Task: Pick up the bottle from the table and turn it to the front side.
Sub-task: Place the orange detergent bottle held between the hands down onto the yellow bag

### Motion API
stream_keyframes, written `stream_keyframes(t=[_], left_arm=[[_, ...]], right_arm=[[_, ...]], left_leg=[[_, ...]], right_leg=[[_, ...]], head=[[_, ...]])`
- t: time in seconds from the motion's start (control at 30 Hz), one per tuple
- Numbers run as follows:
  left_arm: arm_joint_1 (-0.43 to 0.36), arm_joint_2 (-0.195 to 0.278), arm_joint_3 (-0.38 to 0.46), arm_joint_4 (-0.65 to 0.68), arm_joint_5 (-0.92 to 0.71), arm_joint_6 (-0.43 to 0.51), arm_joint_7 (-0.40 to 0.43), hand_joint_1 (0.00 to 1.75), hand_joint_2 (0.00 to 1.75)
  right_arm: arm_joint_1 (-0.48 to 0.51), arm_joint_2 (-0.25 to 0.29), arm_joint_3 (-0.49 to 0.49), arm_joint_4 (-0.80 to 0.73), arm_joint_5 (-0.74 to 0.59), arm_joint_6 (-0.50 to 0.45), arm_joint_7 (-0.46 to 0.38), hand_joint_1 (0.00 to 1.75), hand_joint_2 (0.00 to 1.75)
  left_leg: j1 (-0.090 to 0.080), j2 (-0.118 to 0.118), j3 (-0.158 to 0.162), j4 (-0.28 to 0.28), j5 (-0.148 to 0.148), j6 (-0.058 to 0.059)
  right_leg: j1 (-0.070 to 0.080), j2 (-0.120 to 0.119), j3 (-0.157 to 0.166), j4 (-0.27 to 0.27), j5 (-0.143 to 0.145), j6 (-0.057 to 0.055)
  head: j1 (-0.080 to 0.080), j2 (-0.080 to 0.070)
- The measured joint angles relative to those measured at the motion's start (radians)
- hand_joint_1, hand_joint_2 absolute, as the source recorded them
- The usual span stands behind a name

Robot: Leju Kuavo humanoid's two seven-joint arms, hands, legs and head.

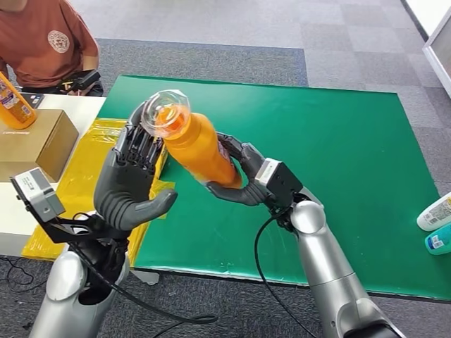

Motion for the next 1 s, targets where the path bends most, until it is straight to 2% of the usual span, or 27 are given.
stream_keyframes(t=[0.4,1.0], left_arm=[[-0.005,0.01,-0.044,-0.031,-0.012,0.01,0.0,0.0,1.75],[-0.004,0.013,-0.047,-0.041,-0.036,0.028,-0.003,0.0,1.75]], right_arm=[[0.03,-0.011,0.015,-0.066,0.017,-0.001,-0.022,1.75,1.75],[0.059,-0.029,0.043,-0.137,0.072,-0.006,-0.041,1.75,1.75]], left_leg=[[0.0,0.0,0.0,0.0,0.0,0.0],[0.0,0.0,0.0,0.0,0.0,0.0]], right_leg=[[0.0,0.0,0.0,0.0,0.0,0.0],[0.0,0.0,0.0,0.0,0.0,0.0]], head=[[0.0,0.0],[0.0,0.0]])
